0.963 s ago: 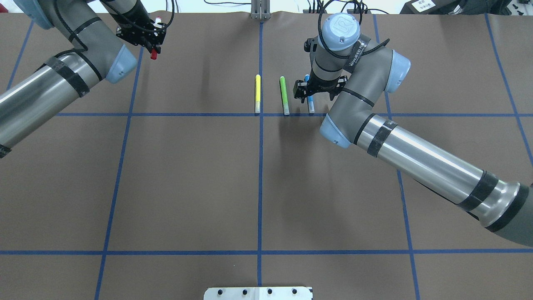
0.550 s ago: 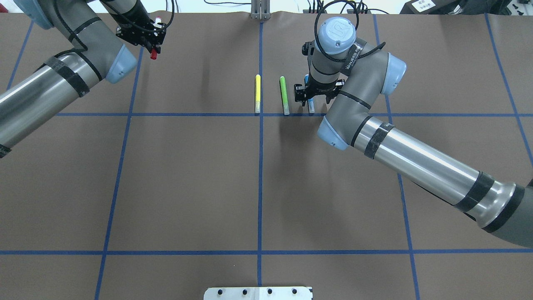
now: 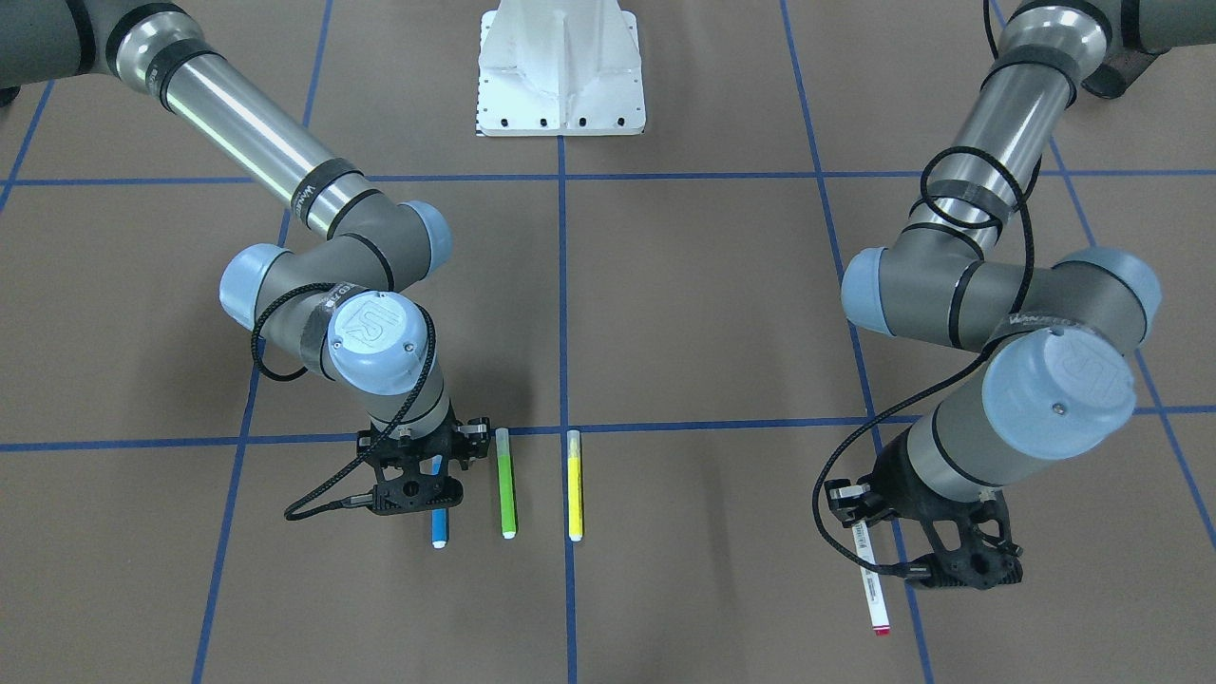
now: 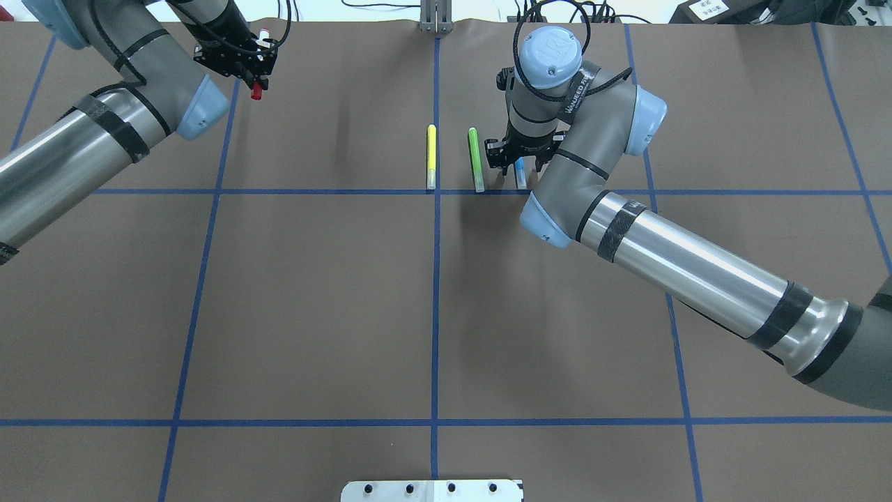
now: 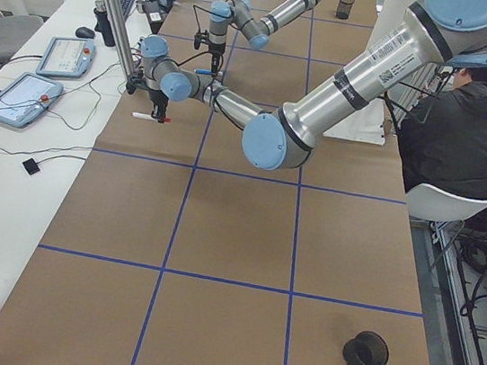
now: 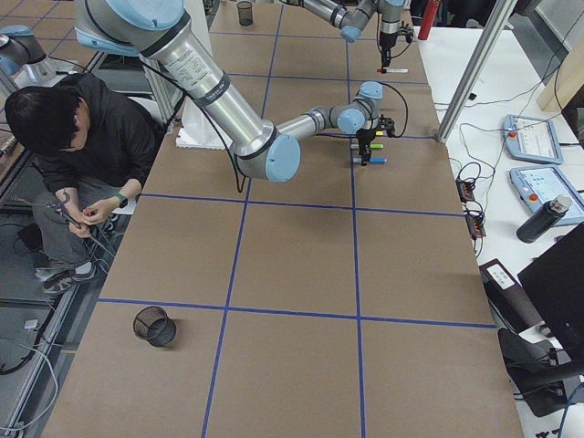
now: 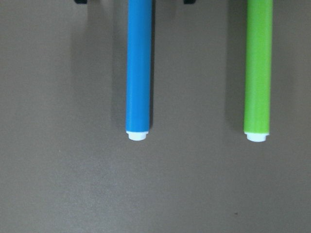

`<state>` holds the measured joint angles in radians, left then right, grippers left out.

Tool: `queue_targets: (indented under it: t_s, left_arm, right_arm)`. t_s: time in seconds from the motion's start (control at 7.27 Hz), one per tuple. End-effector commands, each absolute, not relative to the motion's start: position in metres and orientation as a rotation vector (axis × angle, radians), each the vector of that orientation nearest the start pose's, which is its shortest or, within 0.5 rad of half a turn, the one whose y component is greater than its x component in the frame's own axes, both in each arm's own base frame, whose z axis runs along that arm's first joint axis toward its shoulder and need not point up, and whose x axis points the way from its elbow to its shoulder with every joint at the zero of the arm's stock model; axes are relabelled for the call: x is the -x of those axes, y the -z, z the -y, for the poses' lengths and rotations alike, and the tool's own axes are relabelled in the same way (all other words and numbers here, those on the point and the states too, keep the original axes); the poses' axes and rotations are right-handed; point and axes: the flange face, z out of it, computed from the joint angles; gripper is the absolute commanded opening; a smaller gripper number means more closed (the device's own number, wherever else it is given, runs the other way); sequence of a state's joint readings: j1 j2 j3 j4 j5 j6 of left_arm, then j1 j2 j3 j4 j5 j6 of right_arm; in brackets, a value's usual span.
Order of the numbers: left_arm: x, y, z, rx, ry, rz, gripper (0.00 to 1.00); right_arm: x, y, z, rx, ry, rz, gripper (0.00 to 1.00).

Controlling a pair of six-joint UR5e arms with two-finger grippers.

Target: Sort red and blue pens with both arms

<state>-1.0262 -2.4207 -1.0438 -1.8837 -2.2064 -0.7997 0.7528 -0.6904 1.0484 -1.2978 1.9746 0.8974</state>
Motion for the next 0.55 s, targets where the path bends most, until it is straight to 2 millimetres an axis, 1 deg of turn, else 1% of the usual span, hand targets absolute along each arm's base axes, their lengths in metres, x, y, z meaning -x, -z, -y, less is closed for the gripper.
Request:
queue_targets:
  t_s: [0.0, 0.14, 0.41]
  left_arm:
    - [-0.3609, -0.3243, 0.7391, -0.097, 0.038, -0.860, 0.00]
    - [-0.3609, -0.3242, 0.7390, -0.096, 0.038, -0.861, 0.00]
    - [-0.3609, -0.3243, 0.7391, -0.097, 0.038, -0.860, 0.00]
  right_arm:
    - [0.5421, -0.3106, 0.6356, -0.111, 0.052, 0.725, 0.52]
    - [0.5421, -0.3106, 0.6356, -0.111, 0.052, 0.725, 0.45]
    - [0.5427, -0.3132, 0.6345, -0.109, 0.053, 0.723, 0.44]
